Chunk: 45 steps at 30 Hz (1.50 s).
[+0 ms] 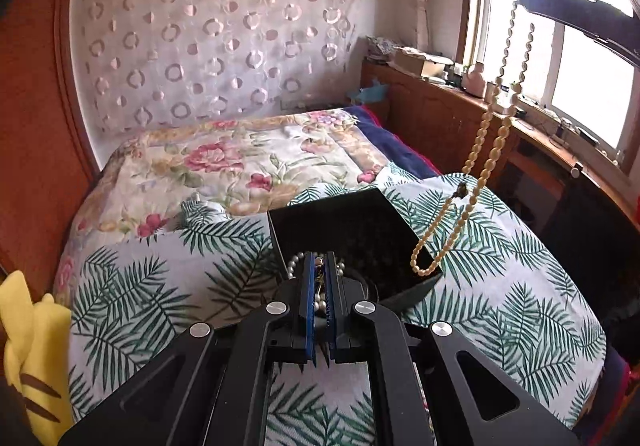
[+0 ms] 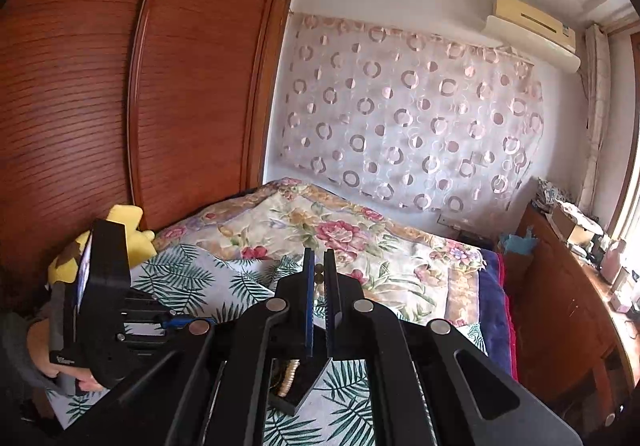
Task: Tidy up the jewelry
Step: 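Carry the gold chain to the box with the right tool while the left grasps pearls, then release the gold chain into the black box with the right tool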
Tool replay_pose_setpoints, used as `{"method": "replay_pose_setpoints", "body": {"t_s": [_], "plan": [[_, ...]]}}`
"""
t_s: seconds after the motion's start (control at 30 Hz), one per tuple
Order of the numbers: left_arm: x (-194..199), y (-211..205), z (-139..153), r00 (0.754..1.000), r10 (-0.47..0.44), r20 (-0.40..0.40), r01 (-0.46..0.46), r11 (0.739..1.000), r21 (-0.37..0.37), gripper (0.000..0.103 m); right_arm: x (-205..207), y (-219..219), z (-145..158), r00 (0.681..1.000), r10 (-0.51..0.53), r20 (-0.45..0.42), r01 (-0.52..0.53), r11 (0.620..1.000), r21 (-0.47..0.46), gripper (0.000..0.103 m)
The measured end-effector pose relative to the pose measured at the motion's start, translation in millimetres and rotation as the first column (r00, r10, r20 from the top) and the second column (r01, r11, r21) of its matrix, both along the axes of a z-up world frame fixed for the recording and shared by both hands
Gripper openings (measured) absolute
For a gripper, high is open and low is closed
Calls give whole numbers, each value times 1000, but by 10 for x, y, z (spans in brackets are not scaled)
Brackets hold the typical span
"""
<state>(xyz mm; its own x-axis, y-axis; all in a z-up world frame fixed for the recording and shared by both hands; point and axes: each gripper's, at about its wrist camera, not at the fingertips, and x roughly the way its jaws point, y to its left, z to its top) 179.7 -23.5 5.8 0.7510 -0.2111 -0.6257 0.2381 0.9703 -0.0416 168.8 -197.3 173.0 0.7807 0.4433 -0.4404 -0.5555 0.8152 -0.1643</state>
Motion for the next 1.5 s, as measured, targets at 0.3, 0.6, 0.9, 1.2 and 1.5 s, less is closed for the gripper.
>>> {"method": "replay_pose_setpoints", "body": {"t_s": [0.3,0.6,0.9,1.2,1.5], "plan": [[157,-79,-184,999,-5,-35,5,1000,9,4,251,58,-488,993,-9,-121,6,1000,-31,5],[261,-105,-293,998,-10,-62,10,1000,6,4,397,103,-992,964,3,-265,-3,1000,1,6],[289,-123,-273,998,-8,-56,9,1000,4,4,464,168,-1277,937,16,-350,-15,1000,8,6],[219,-40,-238,999,5,-39,-5,1000,-17,34,472,162,-1409,925,17,-379,-16,1000,5,6],[-51,111,-271,1000,17,-15,-18,999,-36,63,400,55,-1352,932,24,-361,-11,999,39,25]]}}
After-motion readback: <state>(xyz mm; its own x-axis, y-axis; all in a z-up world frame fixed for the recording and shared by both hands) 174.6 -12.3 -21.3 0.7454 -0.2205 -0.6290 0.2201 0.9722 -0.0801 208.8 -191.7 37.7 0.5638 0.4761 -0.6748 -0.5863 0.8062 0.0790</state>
